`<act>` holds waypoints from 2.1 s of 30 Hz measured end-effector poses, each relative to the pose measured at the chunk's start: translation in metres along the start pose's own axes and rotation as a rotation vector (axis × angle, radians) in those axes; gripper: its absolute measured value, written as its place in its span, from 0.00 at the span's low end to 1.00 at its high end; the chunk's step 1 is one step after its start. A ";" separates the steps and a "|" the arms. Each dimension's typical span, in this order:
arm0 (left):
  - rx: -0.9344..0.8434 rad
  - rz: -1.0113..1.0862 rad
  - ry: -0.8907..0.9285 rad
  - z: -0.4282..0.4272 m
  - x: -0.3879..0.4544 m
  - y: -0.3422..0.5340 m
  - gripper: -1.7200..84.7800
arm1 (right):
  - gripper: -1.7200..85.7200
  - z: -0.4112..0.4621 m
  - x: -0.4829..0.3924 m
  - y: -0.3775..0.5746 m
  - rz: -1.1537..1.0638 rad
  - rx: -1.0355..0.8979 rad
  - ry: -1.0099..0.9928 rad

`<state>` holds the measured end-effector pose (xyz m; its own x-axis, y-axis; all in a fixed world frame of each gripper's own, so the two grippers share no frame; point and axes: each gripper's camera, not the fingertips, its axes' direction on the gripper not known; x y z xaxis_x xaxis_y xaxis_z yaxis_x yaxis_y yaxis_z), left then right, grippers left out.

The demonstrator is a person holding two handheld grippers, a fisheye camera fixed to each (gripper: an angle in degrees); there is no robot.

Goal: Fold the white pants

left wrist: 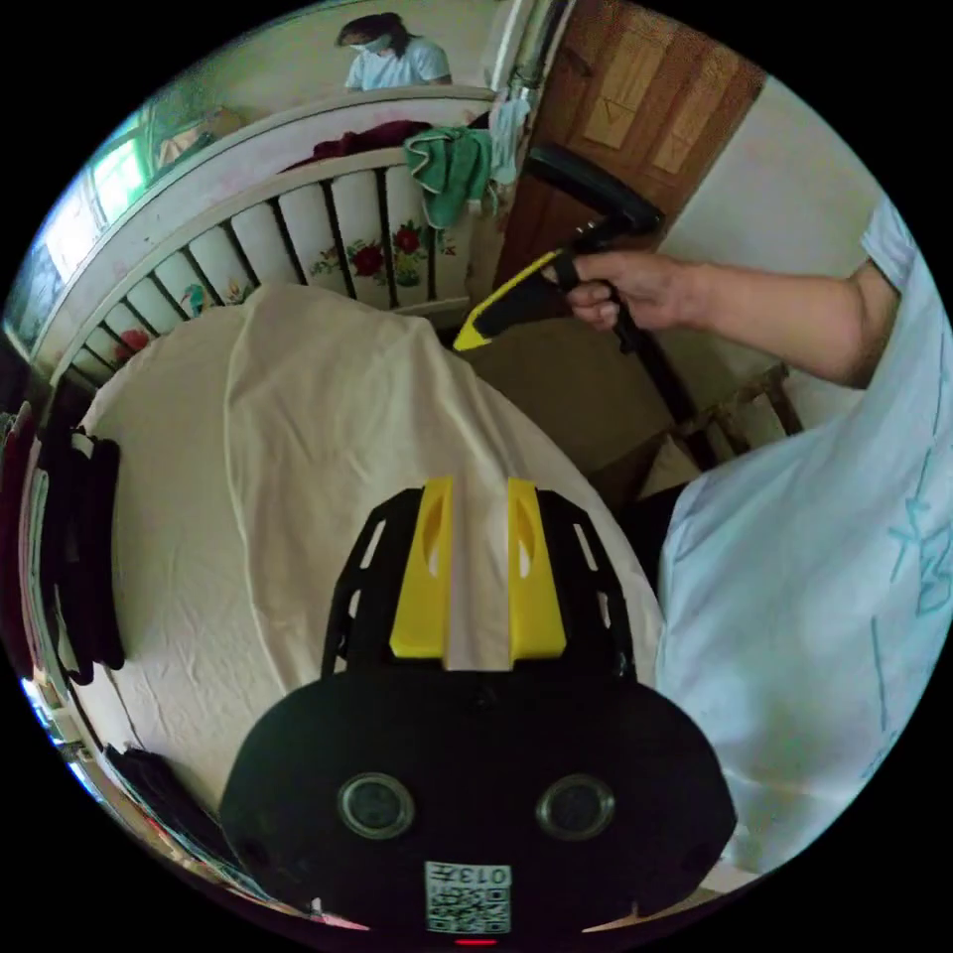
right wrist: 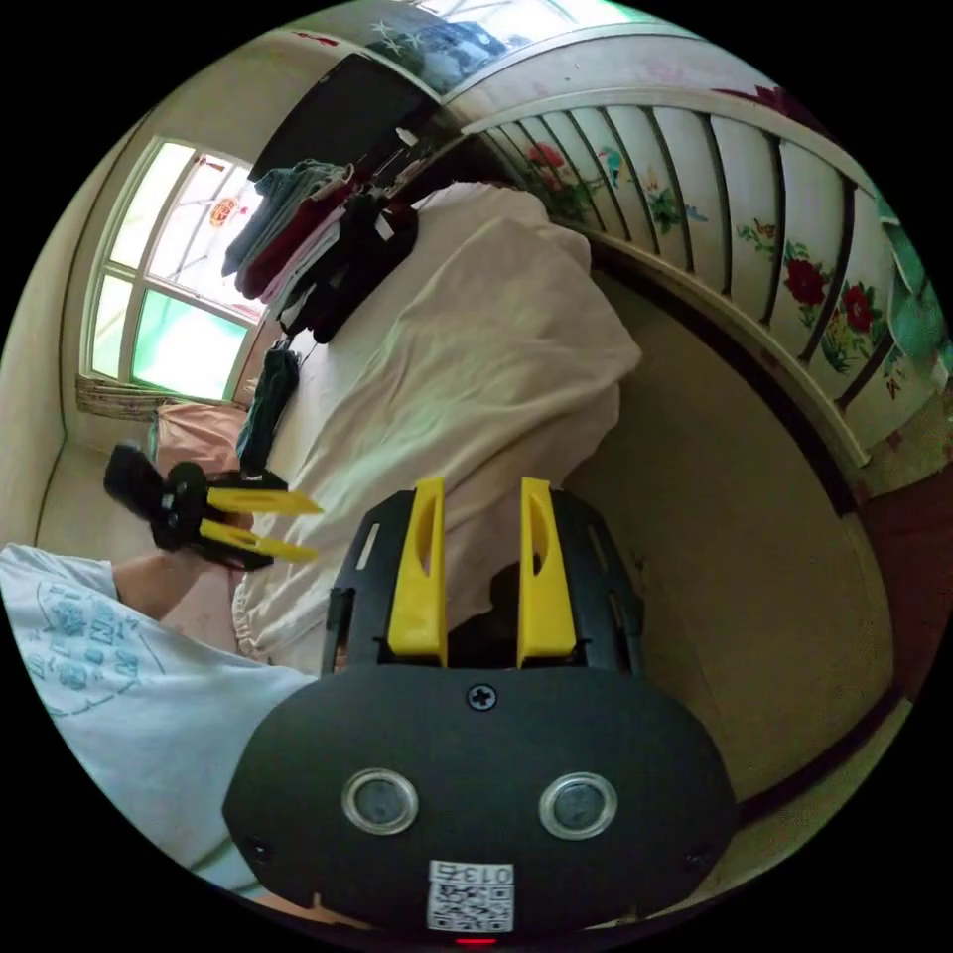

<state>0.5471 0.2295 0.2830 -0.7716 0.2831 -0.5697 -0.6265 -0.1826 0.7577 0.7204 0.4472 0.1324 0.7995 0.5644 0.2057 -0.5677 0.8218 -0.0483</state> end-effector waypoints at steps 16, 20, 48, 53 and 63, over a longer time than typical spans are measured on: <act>-0.104 -0.100 -0.083 -0.002 0.041 0.013 0.04 | 0.04 0.030 -0.079 -0.007 -0.077 -0.043 0.138; -0.113 -0.138 0.012 0.009 0.047 0.013 0.05 | 0.04 0.032 -0.087 -0.002 -0.047 -0.025 0.122; -0.291 -0.687 -0.515 -0.035 0.080 0.120 0.02 | 0.13 0.116 -0.195 -0.201 -0.246 -0.096 0.292; -0.525 -0.899 -0.448 -0.005 0.105 0.182 0.02 | 0.06 0.142 -0.230 -0.202 -0.388 -0.187 0.416; -0.473 -1.064 -0.602 -0.024 0.176 0.197 0.02 | 0.09 0.098 -0.232 -0.175 -0.075 0.217 0.219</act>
<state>0.2853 0.2208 0.3248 0.2143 0.8439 -0.4919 -0.9674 0.1137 -0.2264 0.6152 0.1651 0.1891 0.8506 0.5256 -0.0154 -0.5154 0.8392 0.1734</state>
